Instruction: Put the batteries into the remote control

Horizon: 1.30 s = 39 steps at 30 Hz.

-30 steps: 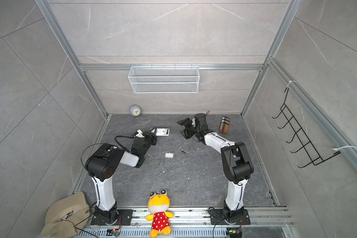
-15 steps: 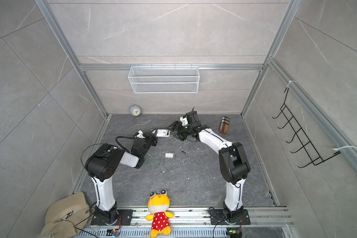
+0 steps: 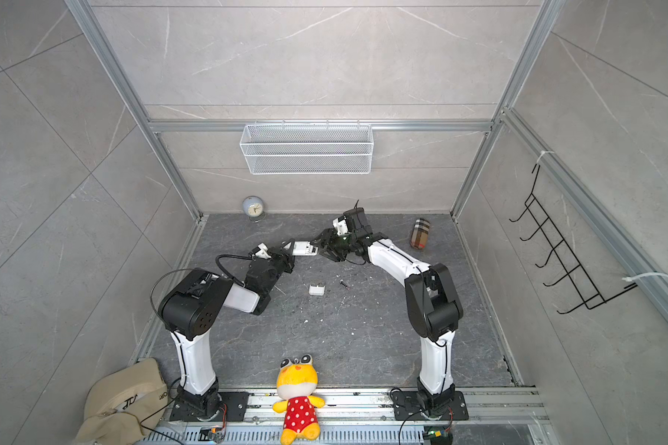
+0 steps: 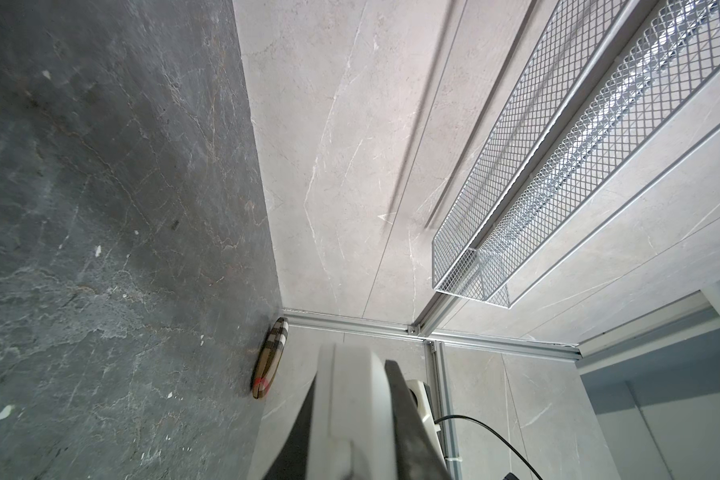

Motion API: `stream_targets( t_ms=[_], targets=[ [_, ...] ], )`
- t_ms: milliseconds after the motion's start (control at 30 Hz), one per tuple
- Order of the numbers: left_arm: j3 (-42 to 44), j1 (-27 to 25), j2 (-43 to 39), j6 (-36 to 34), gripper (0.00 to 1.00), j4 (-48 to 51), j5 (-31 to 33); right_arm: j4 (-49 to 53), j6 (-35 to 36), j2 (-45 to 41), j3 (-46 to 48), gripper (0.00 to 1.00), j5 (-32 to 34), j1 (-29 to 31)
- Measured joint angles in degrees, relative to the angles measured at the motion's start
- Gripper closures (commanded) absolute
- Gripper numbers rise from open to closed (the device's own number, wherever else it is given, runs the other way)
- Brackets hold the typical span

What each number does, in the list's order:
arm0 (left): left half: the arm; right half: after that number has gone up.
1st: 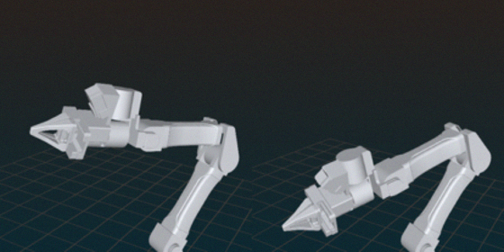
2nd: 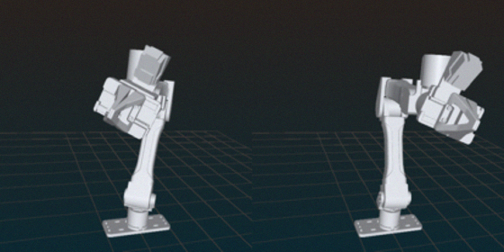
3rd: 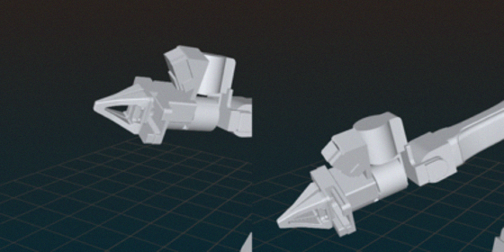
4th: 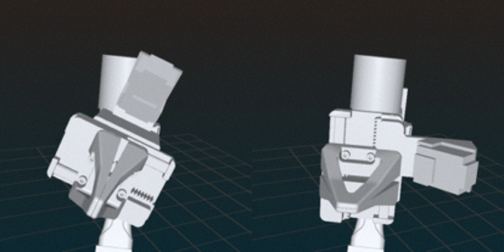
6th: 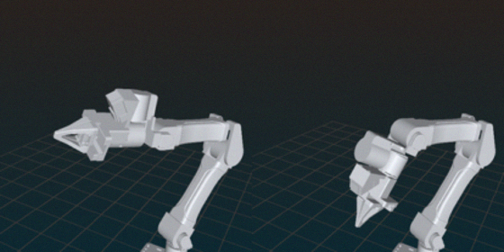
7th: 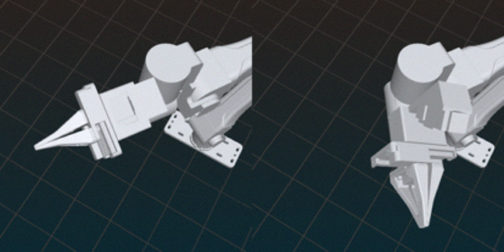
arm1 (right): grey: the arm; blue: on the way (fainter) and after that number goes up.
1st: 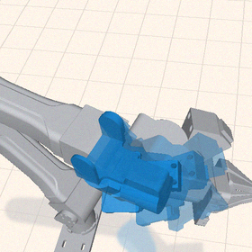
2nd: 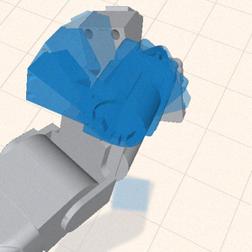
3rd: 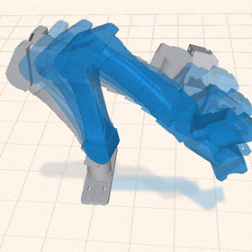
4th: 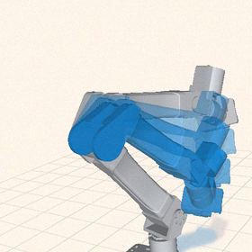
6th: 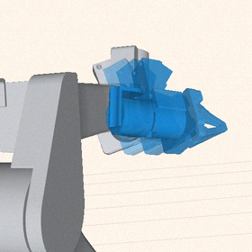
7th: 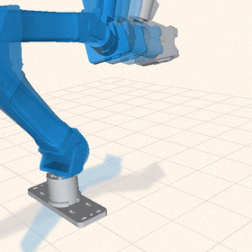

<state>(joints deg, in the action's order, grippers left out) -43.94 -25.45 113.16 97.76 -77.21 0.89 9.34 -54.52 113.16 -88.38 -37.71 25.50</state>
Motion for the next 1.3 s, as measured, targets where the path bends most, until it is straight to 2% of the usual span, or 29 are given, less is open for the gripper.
stream_targets(
  t_ms=[400, 933, 1000, 1233, 1300],
  targets=[
    [0.0, -0.1, 0.0, 0.1, 0.98, 0.0, 0.0, 3.0, 1.7, 1.2, -2.6, 0.58, 2.4, 1.0],
    [-0.1, -0.1, 0.0, 0.2, 0.98, 0.0, 0.0, 3.3, 1.7, 2.8, -3.1, 0.67, 2.8, 1.0],
    [-0.1, -0.1, 0.0, 0.2, 0.98, 0.0, 0.0, 3.3, 1.6, 3.0, -3.1, 0.72, 2.8, 1.0],
    [-0.3, -0.1, 0.0, 0.3, 0.98, 0.0, 0.0, 3.3, 1.6, 3.0, -3.5, 0.79, 2.8, 1.0],
    [-0.4, -0.1, 0.0, 0.2, 0.98, 0.0, 0.0, 3.3, 1.6, 3.0, -3.5, 0.85, 2.8, 1.0]
  ],
)
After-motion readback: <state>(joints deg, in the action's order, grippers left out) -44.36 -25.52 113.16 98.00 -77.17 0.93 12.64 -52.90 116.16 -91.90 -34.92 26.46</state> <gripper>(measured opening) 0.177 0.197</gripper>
